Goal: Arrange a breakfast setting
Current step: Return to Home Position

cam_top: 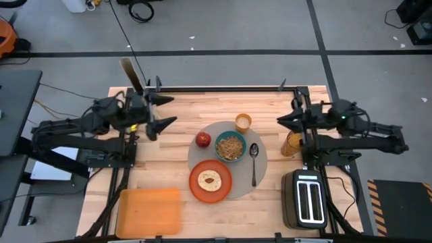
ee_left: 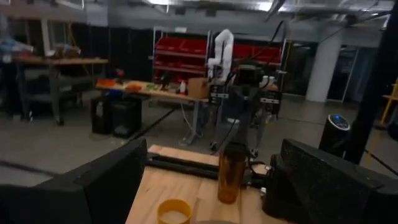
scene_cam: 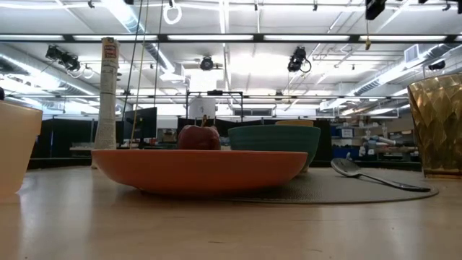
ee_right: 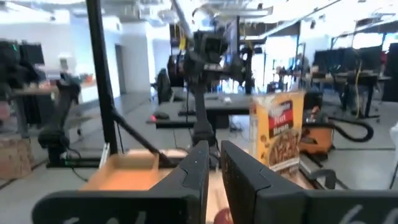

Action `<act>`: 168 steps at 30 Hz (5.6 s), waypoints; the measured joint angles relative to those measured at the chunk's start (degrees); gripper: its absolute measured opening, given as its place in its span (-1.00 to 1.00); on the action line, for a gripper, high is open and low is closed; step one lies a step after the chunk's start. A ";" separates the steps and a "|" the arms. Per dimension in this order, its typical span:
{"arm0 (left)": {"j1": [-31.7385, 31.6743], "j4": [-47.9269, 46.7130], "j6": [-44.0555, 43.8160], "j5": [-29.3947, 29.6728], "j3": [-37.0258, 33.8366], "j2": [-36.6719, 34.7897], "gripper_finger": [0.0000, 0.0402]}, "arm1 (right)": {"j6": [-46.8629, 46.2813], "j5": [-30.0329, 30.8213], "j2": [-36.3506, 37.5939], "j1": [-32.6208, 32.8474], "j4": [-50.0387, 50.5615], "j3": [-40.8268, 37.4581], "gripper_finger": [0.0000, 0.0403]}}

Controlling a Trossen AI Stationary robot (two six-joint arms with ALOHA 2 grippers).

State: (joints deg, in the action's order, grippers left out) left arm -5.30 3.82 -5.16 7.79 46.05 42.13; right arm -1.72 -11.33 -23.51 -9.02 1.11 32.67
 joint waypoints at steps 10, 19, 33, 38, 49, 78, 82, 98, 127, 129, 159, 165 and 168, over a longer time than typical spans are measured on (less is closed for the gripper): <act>0.33 -1.38 0.69 -0.09 -4.51 -5.01 0.89 | -5.94 2.93 3.87 -0.02 11.83 -0.12 -0.74; 0.26 -11.68 -1.46 0.67 -4.49 -4.78 0.89 | -7.51 2.02 9.52 0.10 5.05 -7.58 -0.75; 1.68 -1.10 3.46 1.18 -15.34 -6.18 0.89 | -6.65 3.24 15.41 7.72 -6.83 -19.54 -0.75; 1.68 10.19 4.14 1.18 -25.14 -7.83 0.89 | -5.83 4.72 18.58 8.75 -10.04 -22.36 -0.75; 1.68 20.26 4.36 1.22 -39.34 -15.77 0.89 | -6.10 7.95 23.36 8.68 -6.53 -24.76 -0.75; 1.62 15.01 5.66 2.26 -45.51 -30.27 0.89 | -10.28 11.67 23.39 8.68 -9.34 -32.30 -0.75; 1.62 5.50 5.88 2.24 -42.94 -34.41 0.89 | -7.25 13.69 23.37 8.68 -8.67 -32.30 -0.75; 1.73 -6.73 3.74 2.41 -43.26 -41.80 0.89 | -3.19 16.22 23.30 8.68 -6.99 -32.30 -0.75; 2.99 -1.54 13.34 -0.22 -45.42 -41.77 0.89 | 1.07 15.77 23.04 8.68 -3.08 -32.28 -0.75; 2.99 -1.64 13.33 -0.22 -45.42 -41.77 0.89 | 2.41 15.49 23.04 8.68 -4.78 -32.28 -0.75; 2.97 -0.85 9.91 -2.05 -45.64 -41.77 0.89 | 4.75 14.29 23.04 8.68 -3.14 -32.28 -0.75; 2.97 0.73 9.89 -1.92 -45.64 -41.77 0.89 | 4.79 14.29 23.04 8.68 -3.13 -32.28 -0.75; 2.97 0.97 9.87 -1.95 -45.64 -41.77 0.89 | 4.81 14.27 23.04 8.68 -3.15 -32.28 -0.75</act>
State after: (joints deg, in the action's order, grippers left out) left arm -2.33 4.78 4.71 5.85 0.40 0.36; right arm 3.09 2.94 -0.47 -0.34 -2.04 0.38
